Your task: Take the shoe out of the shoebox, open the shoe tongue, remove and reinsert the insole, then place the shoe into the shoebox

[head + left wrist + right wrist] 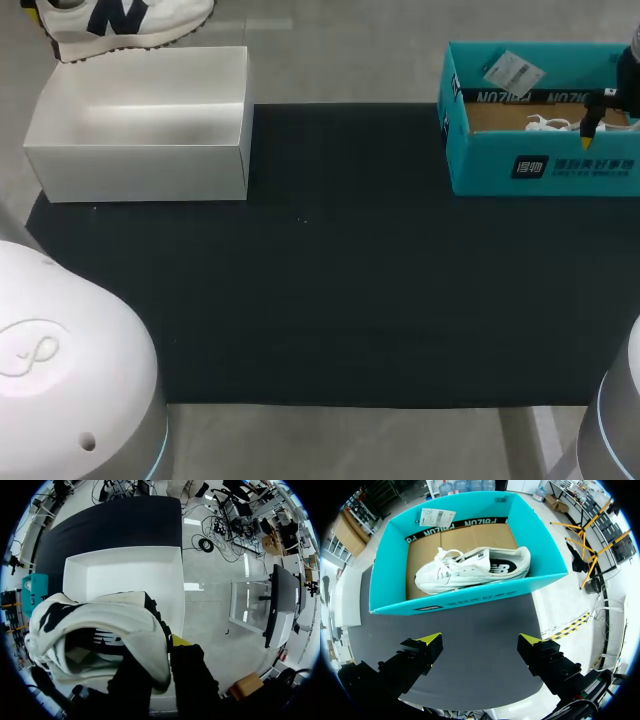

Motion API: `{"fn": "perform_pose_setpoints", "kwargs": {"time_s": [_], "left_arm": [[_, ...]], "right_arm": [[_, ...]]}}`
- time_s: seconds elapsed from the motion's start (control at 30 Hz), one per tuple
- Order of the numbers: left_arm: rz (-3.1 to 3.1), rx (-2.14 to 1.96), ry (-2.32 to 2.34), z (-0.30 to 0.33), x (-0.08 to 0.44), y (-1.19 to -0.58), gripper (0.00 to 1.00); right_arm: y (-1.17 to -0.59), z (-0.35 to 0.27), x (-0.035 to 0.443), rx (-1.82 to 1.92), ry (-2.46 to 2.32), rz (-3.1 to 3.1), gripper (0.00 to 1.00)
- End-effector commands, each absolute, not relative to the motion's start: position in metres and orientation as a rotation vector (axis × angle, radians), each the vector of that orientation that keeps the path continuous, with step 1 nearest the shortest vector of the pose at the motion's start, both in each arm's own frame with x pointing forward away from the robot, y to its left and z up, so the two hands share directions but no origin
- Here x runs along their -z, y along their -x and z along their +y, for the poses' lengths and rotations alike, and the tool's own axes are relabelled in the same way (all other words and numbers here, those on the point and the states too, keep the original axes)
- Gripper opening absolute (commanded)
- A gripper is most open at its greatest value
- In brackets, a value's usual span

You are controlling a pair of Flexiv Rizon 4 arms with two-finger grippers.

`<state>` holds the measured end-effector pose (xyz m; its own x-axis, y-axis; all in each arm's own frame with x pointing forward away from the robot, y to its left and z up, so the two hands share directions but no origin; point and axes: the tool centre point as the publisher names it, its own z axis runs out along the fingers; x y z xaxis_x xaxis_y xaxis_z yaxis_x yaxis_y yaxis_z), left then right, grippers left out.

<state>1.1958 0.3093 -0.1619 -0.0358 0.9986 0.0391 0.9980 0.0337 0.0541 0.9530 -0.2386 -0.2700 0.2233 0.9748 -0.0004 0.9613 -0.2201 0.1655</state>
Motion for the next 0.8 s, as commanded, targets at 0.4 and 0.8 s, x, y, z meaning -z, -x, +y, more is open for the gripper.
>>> {"fn": "perform_pose_setpoints", "kwargs": {"time_s": [0.4,0.8], "left_arm": [[2.241,-0.323,-2.155,0.276,0.146,-1.172,0.0],[2.246,-0.428,-2.126,0.209,0.117,-1.129,0.0]], "right_arm": [[-0.953,-0.238,0.27,-0.158,-2.352,1.873,1.0],[-0.953,-0.238,0.27,-0.158,-2.352,1.873,1.0]]}}
